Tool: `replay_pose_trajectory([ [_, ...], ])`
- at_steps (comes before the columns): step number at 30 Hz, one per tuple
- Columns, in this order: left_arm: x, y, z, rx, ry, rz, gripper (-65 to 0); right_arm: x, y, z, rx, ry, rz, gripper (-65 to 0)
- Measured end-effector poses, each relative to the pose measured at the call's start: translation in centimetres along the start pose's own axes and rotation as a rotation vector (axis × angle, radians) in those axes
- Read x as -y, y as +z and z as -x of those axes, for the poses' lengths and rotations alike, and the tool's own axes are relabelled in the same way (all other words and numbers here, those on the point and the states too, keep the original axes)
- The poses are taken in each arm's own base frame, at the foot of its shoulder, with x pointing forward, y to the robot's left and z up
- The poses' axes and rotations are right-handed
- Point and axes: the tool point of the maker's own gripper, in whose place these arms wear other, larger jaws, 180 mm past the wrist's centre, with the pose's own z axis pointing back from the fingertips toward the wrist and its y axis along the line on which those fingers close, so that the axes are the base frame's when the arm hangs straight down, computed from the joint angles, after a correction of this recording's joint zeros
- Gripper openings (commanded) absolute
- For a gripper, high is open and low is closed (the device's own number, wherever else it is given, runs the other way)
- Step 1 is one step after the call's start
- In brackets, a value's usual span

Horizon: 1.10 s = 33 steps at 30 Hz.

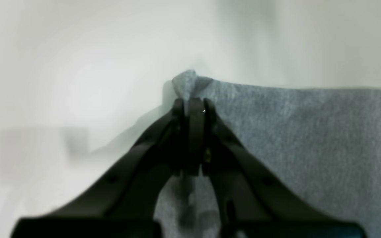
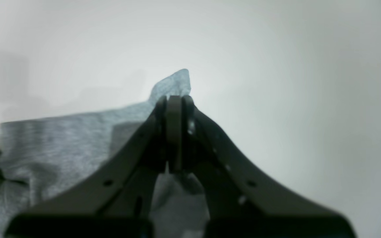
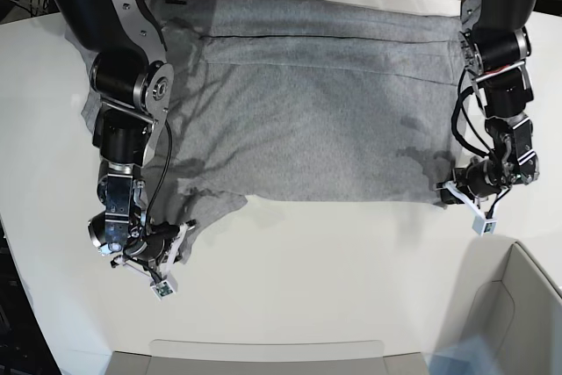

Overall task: Fold the T-shirt properly
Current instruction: 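Move the left gripper to the other hem corner and grasp it, then lift the hem with both grippers and fold it toward the collar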

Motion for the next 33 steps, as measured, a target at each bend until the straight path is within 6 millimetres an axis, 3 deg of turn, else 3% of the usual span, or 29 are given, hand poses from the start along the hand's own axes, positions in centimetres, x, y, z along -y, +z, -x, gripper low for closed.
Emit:
replay_pose_trajectory([
  [5, -1.0, 1.0, -2.1, 0.037, -0.007, -0.018, -65.0, 0.6, 0.3, -0.3, -0.031, 0.000, 0.011, -65.0],
  [11, -2.7, 2.3, -1.3, -0.026, -0.029, -0.061, -65.0, 1.9, 1.4, -1.1, -0.040, 0.009, 0.054, -65.0],
  [16, -2.6, 4.3, -2.9, 0.012, -0.125, -0.100, -65.0, 2.2, 2.3, 1.5, -0.110, 0.024, 0.097, -65.0],
  [24, -2.1, 6.5, -0.3, -0.056, -0.254, -0.159, -65.0, 0.3, 6.1, 2.5, -0.109, 0.089, 0.171, -65.0],
  [28, -1.9, 6.9, 0.5, -0.068, -0.280, -0.166, -65.0, 0.5, 8.4, 4.4, -0.155, 0.091, 0.241, -65.0],
  [33, -1.6, 7.7, 2.2, -0.098, -0.322, -0.180, -65.0, 1.1, 10.9, 5.3, -0.168, 0.090, 0.311, -65.0],
])
